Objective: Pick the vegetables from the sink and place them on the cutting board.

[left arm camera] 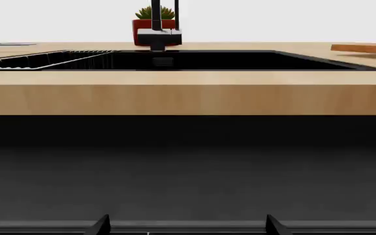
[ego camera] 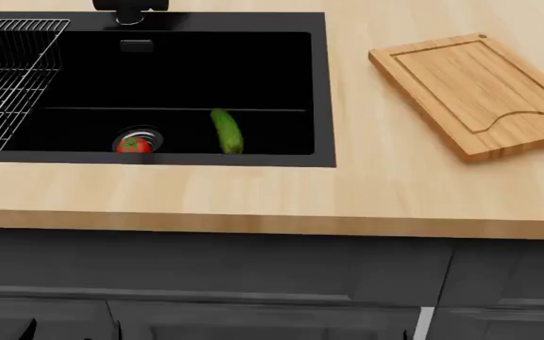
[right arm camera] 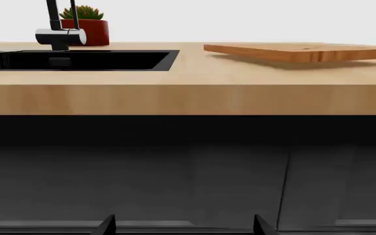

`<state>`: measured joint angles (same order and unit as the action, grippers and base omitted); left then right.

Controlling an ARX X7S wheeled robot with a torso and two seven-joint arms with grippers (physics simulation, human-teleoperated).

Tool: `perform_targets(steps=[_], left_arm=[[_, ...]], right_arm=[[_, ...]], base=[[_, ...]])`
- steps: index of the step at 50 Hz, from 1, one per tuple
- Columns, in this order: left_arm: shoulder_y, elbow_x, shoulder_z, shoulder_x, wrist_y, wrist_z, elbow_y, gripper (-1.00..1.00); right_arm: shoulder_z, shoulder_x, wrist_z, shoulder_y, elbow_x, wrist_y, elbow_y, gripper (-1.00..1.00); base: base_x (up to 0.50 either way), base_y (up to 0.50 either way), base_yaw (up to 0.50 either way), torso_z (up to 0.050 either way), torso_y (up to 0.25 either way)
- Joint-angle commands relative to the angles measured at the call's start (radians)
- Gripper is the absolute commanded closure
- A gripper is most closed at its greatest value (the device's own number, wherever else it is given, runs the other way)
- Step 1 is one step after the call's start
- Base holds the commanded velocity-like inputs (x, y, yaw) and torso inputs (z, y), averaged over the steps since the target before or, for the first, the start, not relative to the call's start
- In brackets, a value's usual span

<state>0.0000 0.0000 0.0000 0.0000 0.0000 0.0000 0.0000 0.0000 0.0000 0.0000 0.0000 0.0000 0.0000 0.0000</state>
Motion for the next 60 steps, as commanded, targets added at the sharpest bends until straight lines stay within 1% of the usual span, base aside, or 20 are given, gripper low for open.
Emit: perform_targets(steps=[1,7,8,10,13,15,26,29,36,38,39,40,41,42,43,45,46,50,54,60], left_arm=[[0.003,0.0,0.009,-0.006,-0.004,-0.01,0.007,-1.0],[-0.002,-0.022,0.043,-0.034,-0.009,-0.039,0.002,-1.0],[-0.004,-0.025,0.051,-0.039,-0.053,-0.035,0.017,-1.0],[-0.002,-0.03,0.05,-0.036,0.003,-0.051,0.004,-1.0],[0.001,-0.051,0.052,-0.044,0.012,-0.052,0.011,-1.0],[0.0,-0.05,0.058,-0.048,0.015,-0.059,0.005,-1.0],[0.003,-0.068,0.08,-0.067,0.024,-0.076,0.006,-1.0],[0.007,-0.153,0.075,-0.071,-0.012,-0.033,0.037,-1.0],[0.01,-0.109,0.106,-0.088,0.024,-0.049,0.02,-1.0],[0.024,-0.08,0.115,-0.092,0.052,-0.065,0.035,-1.0],[0.031,-0.111,0.126,-0.1,0.069,-0.03,0.062,-1.0],[0.024,-0.097,0.153,-0.114,-0.001,-0.021,0.149,-1.0],[0.022,-0.094,0.159,-0.118,-0.02,-0.021,0.175,-1.0],[-0.001,-0.073,0.176,-0.126,-0.068,-0.021,0.233,-1.0],[-0.031,-0.111,0.168,-0.122,-0.166,-0.019,0.284,-1.0],[-0.093,-0.069,0.19,-0.137,-0.278,-0.038,0.348,-1.0],[-0.128,-0.071,0.194,-0.142,-0.371,-0.038,0.416,-1.0],[-0.236,-0.046,0.219,-0.159,-0.547,-0.04,0.517,-1.0],[-0.369,-0.079,0.192,-0.144,-0.629,-0.023,0.444,-1.0],[-0.544,-0.07,0.207,-0.132,-0.662,-0.018,0.28,-1.0]], right_arm=[[-0.035,0.029,0.035,-0.004,0.029,0.008,-0.013,-1.0],[-0.039,0.041,0.048,-0.001,0.072,-0.008,-0.002,-1.0],[-0.042,0.043,0.05,-0.001,0.076,-0.009,-0.003,-1.0],[-0.051,0.048,0.057,-0.002,0.069,-0.014,-0.003,-1.0],[-0.049,0.054,0.066,0.001,0.081,-0.012,0.01,-1.0],[-0.062,0.059,0.095,0.005,0.049,0.032,-0.008,-1.0],[-0.081,0.075,0.1,0.003,0.071,0.009,-0.001,-1.0],[-0.08,0.077,0.106,-0.002,0.08,0.002,-0.008,-1.0],[-0.098,0.087,0.135,-0.014,0.052,0.001,-0.034,-1.0],[-0.122,0.105,0.179,-0.032,-0.039,0.076,-0.088,-1.0],[-0.117,0.11,0.162,-0.052,-0.012,0.113,-0.151,-1.0],[-0.126,0.125,0.171,-0.08,-0.053,0.214,-0.288,-1.0],[-0.124,0.127,0.172,-0.087,-0.052,0.236,-0.32,-1.0],[-0.112,0.133,0.16,-0.091,-0.036,0.31,-0.394,-1.0],[-0.107,0.14,0.148,-0.078,-0.026,0.377,-0.444,-1.0],[-0.12,0.16,0.135,-0.034,-0.046,0.56,-0.565,-1.0],[-0.123,0.169,0.121,0.002,-0.05,0.663,-0.652,-1.0],[-0.115,0.186,0.095,0.13,-0.052,0.867,-0.785,-1.0],[-0.109,0.195,0.063,0.297,-0.038,0.983,-0.737,-1.0],[-0.136,0.231,0.053,0.506,-0.059,0.993,-0.495,-1.0]], base=[[0.0,0.0,0.0,0.0,0.0],[0.0,0.0,0.0,0.0,0.0],[0.0,0.0,0.0,0.0,0.0],[0.0,0.0,0.0,0.0,0.0],[0.0,0.0,0.0,0.0,0.0],[0.0,0.48,0.0,0.0,0.0],[0.0,0.5,0.0,0.0,0.0],[0.0,0.5,0.0,0.0,0.0],[0.0,0.43,0.0,0.0,0.0],[0.0,0.0,0.0,0.0,0.0],[0.0,0.0,0.0,0.032,0.0],[0.0,0.0,0.0,0.05,0.0],[0.0,0.0,0.0,0.05,0.0],[0.0,0.0,0.0,0.05,0.0],[0.0,0.0,0.0,0.05,0.0],[0.0,0.0,0.0,0.05,0.0],[0.0,0.0,0.0,0.05,0.0],[0.0,0.0,0.0,0.05,0.0],[0.0,0.0,0.0,0.05,0.0],[0.0,0.0,0.0,0.05,0.0]])
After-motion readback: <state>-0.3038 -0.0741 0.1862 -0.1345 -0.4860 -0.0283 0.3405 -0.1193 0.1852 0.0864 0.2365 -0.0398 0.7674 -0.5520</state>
